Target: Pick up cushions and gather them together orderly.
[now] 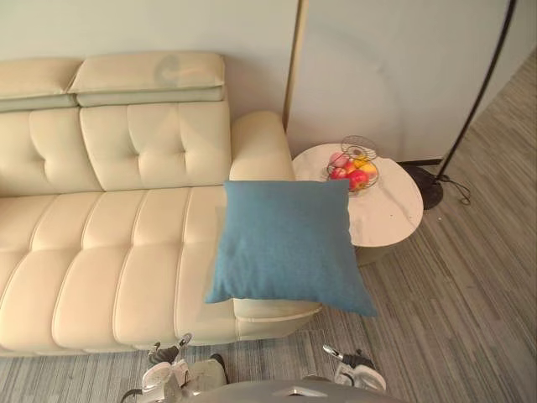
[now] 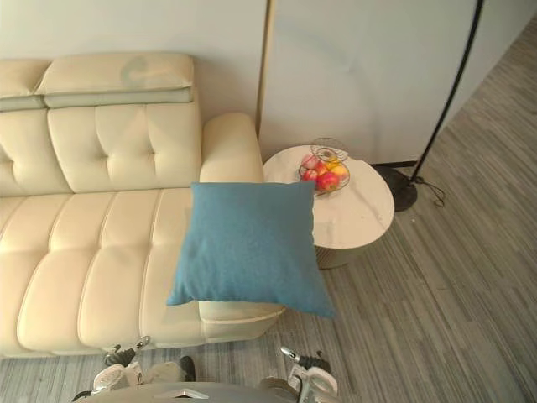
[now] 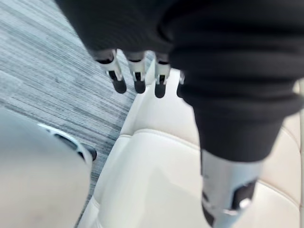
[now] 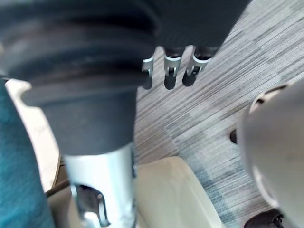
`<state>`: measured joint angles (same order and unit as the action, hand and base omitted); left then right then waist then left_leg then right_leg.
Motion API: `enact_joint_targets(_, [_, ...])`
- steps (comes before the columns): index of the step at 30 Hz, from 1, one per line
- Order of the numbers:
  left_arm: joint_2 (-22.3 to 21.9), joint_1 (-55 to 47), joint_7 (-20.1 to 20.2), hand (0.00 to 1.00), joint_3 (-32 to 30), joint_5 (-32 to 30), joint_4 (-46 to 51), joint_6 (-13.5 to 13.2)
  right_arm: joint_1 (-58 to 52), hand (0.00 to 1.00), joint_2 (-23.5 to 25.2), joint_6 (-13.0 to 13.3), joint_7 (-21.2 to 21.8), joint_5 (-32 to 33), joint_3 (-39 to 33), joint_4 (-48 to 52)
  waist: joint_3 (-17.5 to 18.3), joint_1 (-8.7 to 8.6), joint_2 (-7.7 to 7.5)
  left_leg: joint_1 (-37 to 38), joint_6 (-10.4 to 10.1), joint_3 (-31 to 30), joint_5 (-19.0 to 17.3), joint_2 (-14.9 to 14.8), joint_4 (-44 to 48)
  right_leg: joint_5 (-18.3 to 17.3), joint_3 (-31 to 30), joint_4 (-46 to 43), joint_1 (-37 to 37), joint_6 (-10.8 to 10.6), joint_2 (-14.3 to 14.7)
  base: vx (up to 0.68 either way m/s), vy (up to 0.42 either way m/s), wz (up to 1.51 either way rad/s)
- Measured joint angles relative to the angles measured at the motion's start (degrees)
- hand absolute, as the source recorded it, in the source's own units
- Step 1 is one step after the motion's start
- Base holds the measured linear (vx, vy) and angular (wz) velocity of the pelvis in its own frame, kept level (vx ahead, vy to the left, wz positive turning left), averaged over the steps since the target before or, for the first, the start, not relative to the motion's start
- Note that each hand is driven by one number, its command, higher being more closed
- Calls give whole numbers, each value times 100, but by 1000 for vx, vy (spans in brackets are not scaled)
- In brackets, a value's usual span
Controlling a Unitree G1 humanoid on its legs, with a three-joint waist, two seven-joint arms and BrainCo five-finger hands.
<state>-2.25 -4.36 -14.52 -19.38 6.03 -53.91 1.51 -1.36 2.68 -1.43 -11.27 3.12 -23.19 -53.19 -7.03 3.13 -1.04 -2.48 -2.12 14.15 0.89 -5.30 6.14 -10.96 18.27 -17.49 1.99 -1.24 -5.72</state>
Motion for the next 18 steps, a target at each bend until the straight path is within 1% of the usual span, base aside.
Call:
enact_joint_targets(1, [48,42,7,0,72,-15,-109,10,-1,0,86,4,1,1,-9,27,-1,-18,-1,115,25,-2,215,57,-327,92,-13,158,32,-19,18,-36,37,1])
enact_joint_targets(5, [95,38,50,0,164,-65,-239,15,-26,0,81,1,-4,3,-169,41,-3,-73,-5,513,31,-4,505,183,-998,115,-75,435,235,-41,35,-72,35,-4])
enact_joint_targets(6, [124,43,106,0,168,-58,-294,15,-36,0,79,5,-8,56,-242,42,-10,-122,-7,563,33,-18,535,202,-1107,114,-113,500,288,-44,41,-183,50,0])
enact_joint_targets(8, [140,39,115,0,169,-57,-298,15,-84,0,64,6,-9,140,-293,44,-4,-140,-19,564,40,-13,539,225,-1112,103,-219,611,311,-72,47,-144,33,-5])
enact_joint_targets(10, [181,33,120,0,219,-48,-298,22,-174,0,-19,3,-11,206,-289,46,-11,-187,24,565,36,-8,550,225,-1114,125,-271,673,312,-123,74,-197,48,1])
enact_joint_targets(12, [207,23,135,0,306,-35,-279,29,-303,0,-127,-3,-17,222,-303,52,8,-187,73,551,49,7,542,224,-1115,117,-337,747,327,-161,104,-172,54,1])
enact_joint_targets(14, [232,-37,161,0,433,50,-184,42,-431,0,-262,-8,-39,225,-509,59,-2,-249,123,523,52,14,539,230,-1116,117,-408,872,355,-202,135,-119,65,-1])
enact_joint_targets(16, [242,-141,172,0,492,66,-54,59,-473,0,-404,-21,-63,225,-596,110,5,-285,155,454,53,42,538,237,-1115,112,-599,957,328,-214,190,-79,76,-15])
enact_joint_targets(17, [277,-152,232,0,499,68,-45,62,-496,0,-525,-45,-89,225,-715,318,35,-300,207,421,62,114,528,251,-1115,114,-753,1047,282,-224,212,-22,125,-25])
enact_joint_targets(18, [314,-156,243,0,498,77,-12,62,-491,0,-626,-53,-117,225,-756,476,37,-302,214,432,70,171,521,265,-1115,115,-869,1064,238,-233,215,14,130,-28])
